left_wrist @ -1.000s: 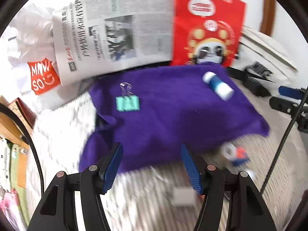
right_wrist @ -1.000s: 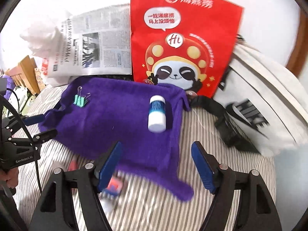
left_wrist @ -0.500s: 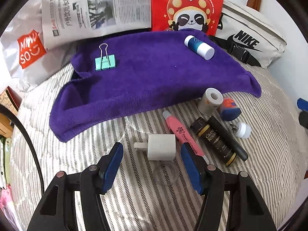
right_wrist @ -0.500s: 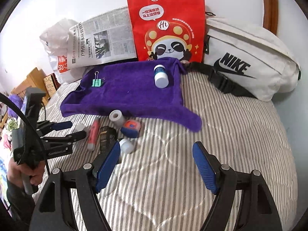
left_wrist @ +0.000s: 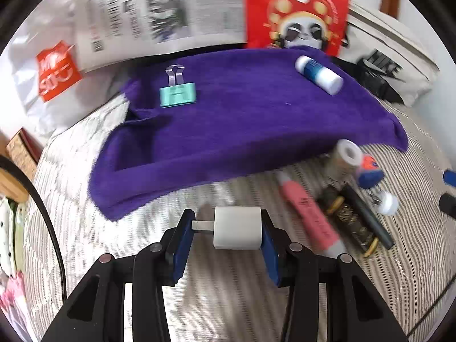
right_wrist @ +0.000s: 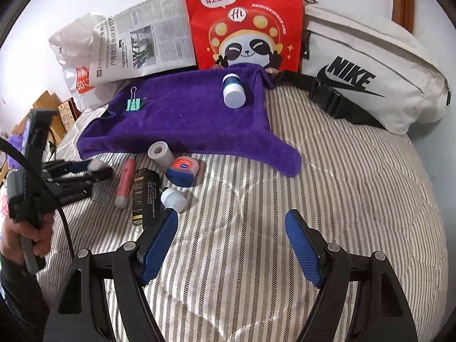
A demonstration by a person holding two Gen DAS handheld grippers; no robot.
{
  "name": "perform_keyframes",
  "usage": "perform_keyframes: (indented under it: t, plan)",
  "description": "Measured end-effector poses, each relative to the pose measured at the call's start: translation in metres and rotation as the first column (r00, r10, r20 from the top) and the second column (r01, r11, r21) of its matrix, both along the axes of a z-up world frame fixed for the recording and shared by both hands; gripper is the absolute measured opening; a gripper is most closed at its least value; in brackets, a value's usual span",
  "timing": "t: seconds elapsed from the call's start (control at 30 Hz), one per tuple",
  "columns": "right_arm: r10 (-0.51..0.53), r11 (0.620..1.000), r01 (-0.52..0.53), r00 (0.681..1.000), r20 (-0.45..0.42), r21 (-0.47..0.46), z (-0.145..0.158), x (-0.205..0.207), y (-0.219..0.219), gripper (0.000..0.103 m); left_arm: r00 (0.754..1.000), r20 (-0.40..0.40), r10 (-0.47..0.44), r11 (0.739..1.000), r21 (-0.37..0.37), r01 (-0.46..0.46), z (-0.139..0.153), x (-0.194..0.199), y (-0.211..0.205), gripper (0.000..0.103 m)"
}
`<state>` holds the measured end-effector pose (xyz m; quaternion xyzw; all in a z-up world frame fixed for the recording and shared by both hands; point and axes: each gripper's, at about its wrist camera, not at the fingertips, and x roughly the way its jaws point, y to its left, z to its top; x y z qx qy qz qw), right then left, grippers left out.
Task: Organize rigid objects
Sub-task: 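Grasp the white charger plug with the left tool, then grasp the small white USB cap with the right tool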
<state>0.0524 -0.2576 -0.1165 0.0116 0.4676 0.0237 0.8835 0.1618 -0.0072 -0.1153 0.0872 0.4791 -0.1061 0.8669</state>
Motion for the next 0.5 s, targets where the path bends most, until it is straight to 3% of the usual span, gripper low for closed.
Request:
perform_keyframes:
  t: [0.17,0.27,0.5]
  plan:
    - [0.006,1.0,-0.006,1.0,-0.009,0.019,-0.009,0.009,0.006,0.077,0.998,-0.005,0.063,0.998,0.01,-0.063,-0.009,0.005,0.027,0.042]
    - [0.029,0.999,-0.029,1.0,0.0,0.036,-0.01,0.012,0.014,0.077,0.998,0.001,0.065,0.997,-0.047,-0.065,-0.011,0.005,0.035,0.042]
    - [0.085,0.996,-0.085,0.996,0.007,0.023,-0.022,0.023,0.036,0.077,0.997,0.05,0.054,0.998,-0.04,-0.052,-0.013,-0.001,0.033,0.043]
